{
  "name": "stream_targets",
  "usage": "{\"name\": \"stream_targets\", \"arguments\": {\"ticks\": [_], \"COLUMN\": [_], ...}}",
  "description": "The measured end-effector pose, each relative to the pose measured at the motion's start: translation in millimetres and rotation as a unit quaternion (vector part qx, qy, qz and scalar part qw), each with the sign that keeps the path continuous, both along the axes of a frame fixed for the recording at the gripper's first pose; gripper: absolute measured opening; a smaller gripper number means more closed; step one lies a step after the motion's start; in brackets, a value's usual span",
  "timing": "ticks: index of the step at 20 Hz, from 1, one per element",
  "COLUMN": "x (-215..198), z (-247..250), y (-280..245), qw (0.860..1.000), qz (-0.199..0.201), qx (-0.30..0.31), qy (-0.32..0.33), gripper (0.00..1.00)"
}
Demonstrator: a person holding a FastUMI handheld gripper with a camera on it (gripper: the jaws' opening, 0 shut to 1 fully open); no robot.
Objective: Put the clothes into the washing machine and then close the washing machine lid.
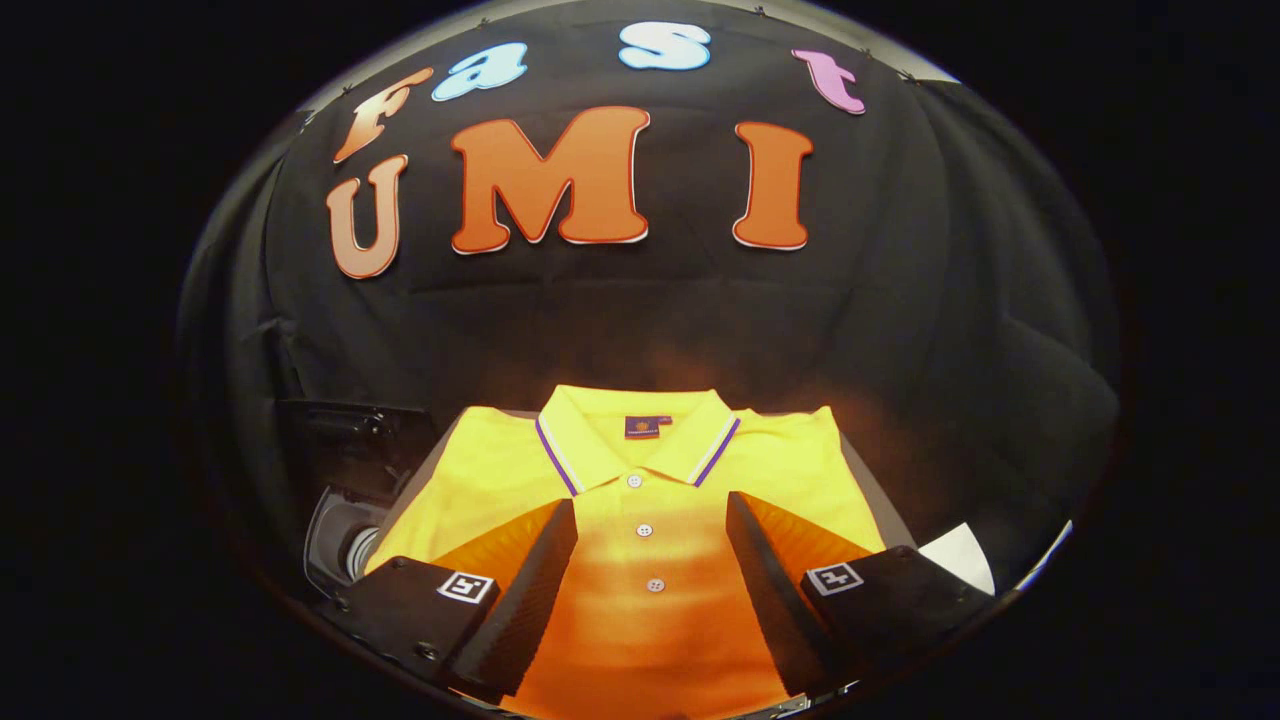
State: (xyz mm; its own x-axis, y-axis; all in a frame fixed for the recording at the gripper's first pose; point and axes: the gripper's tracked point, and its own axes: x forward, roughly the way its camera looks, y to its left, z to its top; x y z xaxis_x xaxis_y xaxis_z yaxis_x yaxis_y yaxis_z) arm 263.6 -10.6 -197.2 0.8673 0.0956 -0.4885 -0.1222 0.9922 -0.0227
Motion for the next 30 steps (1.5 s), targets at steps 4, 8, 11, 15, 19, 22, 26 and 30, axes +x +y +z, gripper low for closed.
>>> {"name": "stream_targets", "arguments": {"ticks": [4, 8, 11, 15, 19, 22, 26, 30], "x": [14.0, 14.2, 11.0, 12.5, 10.4, 9.8, 10.4, 10.4], "z": [-21.6, -32.2, -31.0, -31.7, -33.5, -33.1, -30.3, -27.5], "y": [-2.6, -4.6, -3.0, -1.8, 9.5, 14.9, 19.2, 17.9], "qw": [0.999, 0.996, 0.994, 0.993, 0.992, 0.992, 0.992, 0.992], "qz": [-0.012, -0.019, -0.016, -0.018, 0.007, 0.003, -0.019, -0.013], "qx": [0.016, 0.003, -0.004, -0.002, -0.006, -0.010, -0.011, 0.072], "qy": [0.040, 0.085, 0.106, 0.113, 0.126, 0.127, 0.121, 0.099], "gripper": [0.97, 0.97, 0.96, 0.92, 0.66, 0.30, 0.13, 0.12]}}
